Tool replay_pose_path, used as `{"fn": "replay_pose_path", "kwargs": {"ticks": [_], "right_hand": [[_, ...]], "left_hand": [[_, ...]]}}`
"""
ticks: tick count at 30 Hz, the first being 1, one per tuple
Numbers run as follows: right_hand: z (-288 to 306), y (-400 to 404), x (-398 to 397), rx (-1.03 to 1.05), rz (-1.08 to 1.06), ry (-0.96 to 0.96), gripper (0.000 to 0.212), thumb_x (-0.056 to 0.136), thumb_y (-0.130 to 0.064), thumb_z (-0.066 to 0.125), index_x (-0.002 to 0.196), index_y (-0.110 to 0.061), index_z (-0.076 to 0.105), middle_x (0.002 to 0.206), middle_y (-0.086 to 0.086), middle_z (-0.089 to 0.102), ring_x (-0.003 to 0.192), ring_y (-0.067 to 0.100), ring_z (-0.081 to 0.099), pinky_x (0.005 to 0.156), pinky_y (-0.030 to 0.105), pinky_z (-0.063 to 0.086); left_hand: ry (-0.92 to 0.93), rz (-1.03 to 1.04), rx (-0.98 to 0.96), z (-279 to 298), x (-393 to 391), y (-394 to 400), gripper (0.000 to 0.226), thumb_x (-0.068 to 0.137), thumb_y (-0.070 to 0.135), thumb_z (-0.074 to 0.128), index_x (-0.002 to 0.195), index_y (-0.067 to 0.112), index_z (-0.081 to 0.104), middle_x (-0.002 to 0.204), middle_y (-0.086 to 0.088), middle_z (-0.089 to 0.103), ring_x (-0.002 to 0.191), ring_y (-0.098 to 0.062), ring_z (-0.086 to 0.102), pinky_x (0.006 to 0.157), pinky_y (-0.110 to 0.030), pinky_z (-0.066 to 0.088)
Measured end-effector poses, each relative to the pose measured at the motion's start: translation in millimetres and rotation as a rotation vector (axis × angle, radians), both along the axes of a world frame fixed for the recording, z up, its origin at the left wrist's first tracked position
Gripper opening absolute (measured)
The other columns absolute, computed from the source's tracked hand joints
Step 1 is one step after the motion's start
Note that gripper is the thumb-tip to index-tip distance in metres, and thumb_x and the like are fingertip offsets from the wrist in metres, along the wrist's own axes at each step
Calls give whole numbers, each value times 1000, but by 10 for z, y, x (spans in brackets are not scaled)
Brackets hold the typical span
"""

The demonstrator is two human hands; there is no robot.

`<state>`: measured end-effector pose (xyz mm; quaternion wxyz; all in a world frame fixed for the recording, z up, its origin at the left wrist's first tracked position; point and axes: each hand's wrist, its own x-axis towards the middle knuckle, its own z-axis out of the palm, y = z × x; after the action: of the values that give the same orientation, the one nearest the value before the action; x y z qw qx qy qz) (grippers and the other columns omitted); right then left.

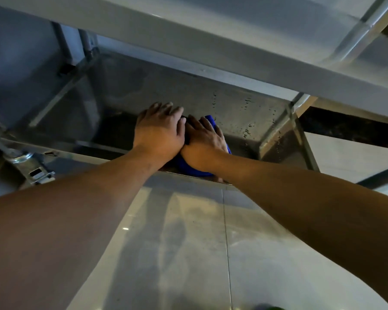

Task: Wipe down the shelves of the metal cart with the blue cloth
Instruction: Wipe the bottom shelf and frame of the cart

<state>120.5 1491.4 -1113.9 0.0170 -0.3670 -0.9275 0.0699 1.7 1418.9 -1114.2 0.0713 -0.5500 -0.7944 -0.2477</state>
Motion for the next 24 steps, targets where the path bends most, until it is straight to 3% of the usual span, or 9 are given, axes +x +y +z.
{"fn": "replay_pose_path", "kwargs": {"ticks": [4,9,16,24], "right_hand": [[-18,360,-80,51,-106,13,60,99,-55,32,155,-36,26,165,-4,21,151,28,13,120,57,12],[-38,939,-228,93,-219,26,61,95,-65,31,142,-30,48,155,0,39,142,28,30,113,55,24],[-28,1682,-451,73,-385,46,62,91,-65,33,140,-29,48,145,4,48,135,31,39,108,58,30],[-40,1714,-471,82,-404,51,63,91,-65,31,140,-29,49,148,3,46,138,29,36,110,58,27]], "left_hand": [[-11,-30,-19,-13,14,19,49,100,44,32,136,20,54,138,-8,58,129,-30,50,107,-49,40],[-19,-24,-104,-58,41,37,58,99,55,19,143,26,44,149,-3,47,140,-27,39,115,-48,29],[18,-24,-125,-62,41,29,56,100,54,22,142,25,44,149,-5,47,142,-27,36,115,-48,29],[56,-35,-169,-82,27,92,59,97,57,21,139,25,47,150,-6,46,142,-29,35,115,-50,27]]}}
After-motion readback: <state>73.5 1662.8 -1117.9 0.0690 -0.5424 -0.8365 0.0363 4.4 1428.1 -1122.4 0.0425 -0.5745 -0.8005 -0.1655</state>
